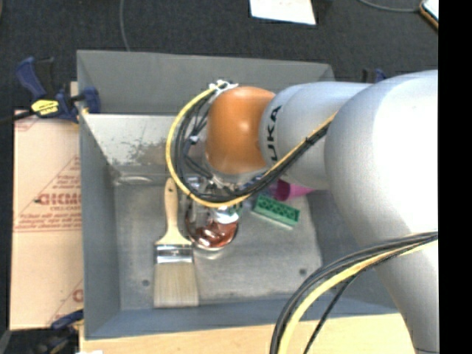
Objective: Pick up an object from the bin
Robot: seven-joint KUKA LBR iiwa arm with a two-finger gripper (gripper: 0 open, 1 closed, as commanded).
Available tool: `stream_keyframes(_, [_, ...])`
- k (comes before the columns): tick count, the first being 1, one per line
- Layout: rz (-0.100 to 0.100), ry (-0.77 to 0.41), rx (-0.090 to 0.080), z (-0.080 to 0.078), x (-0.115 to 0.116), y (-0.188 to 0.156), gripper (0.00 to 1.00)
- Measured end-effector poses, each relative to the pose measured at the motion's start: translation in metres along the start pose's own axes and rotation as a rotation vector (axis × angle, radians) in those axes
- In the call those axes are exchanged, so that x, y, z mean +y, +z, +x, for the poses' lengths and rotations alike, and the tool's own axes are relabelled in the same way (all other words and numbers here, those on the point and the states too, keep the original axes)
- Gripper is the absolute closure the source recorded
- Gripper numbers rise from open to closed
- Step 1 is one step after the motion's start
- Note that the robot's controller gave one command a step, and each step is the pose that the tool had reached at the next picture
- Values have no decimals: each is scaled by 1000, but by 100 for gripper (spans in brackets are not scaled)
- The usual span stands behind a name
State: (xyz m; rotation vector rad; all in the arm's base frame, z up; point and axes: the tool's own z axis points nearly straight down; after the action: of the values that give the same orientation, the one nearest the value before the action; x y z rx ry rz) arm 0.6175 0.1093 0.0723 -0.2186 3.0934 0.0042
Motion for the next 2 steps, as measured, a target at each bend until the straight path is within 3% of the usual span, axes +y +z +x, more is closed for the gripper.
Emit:
stream_keyframes(1, [-1,274,-1,-1,8,0,100])
stream_keyframes(2, [2,-29,-5,2,12,0,100])
